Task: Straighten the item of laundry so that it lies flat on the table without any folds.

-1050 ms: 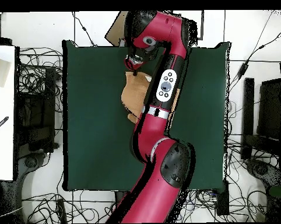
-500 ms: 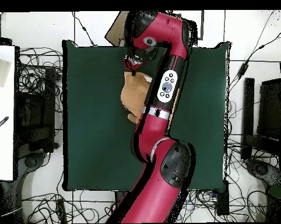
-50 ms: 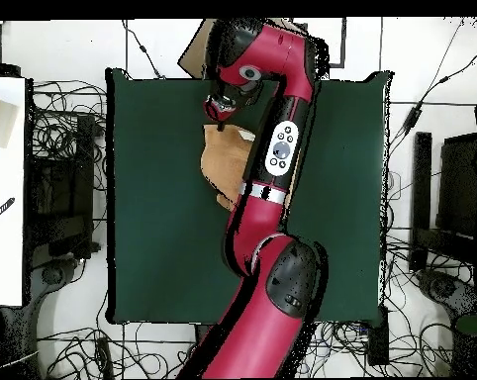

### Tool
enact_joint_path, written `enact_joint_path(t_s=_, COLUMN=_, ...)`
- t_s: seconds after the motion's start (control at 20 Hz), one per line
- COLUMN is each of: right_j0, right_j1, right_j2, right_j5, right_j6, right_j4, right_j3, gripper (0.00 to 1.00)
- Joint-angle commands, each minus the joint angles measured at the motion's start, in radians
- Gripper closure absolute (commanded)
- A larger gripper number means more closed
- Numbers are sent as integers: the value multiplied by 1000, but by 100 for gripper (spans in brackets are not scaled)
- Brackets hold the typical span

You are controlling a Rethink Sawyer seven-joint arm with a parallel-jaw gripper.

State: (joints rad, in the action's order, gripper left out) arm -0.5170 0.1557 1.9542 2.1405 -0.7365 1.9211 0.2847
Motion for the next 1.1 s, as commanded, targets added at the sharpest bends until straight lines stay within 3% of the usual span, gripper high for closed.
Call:
enact_joint_path(t_s=0.05, right_j0=39, right_j1=-20, right_j2=-186, right_j5=22, right_j6=-393, right_j4=-62, right_j3=-24, gripper=100)
enact_joint_path(t_s=0.35, right_j0=47, right_j1=-26, right_j2=-231, right_j5=15, right_j6=-418, right_j4=-115, right_j3=-20, gripper=100)
enact_joint_path(t_s=0.7, right_j0=55, right_j1=-25, right_j2=-231, right_j5=20, right_j6=-413, right_j4=-115, right_j3=-45, gripper=100)
enact_joint_path(t_s=0.9, right_j0=58, right_j1=-23, right_j2=-212, right_j5=24, right_j6=-385, right_j4=-73, right_j3=-64, gripper=100)
enact_joint_path(t_s=1.1, right_j0=53, right_j1=-22, right_j2=-244, right_j5=4, right_j6=-379, right_j4=-113, right_j3=-39, gripper=100)
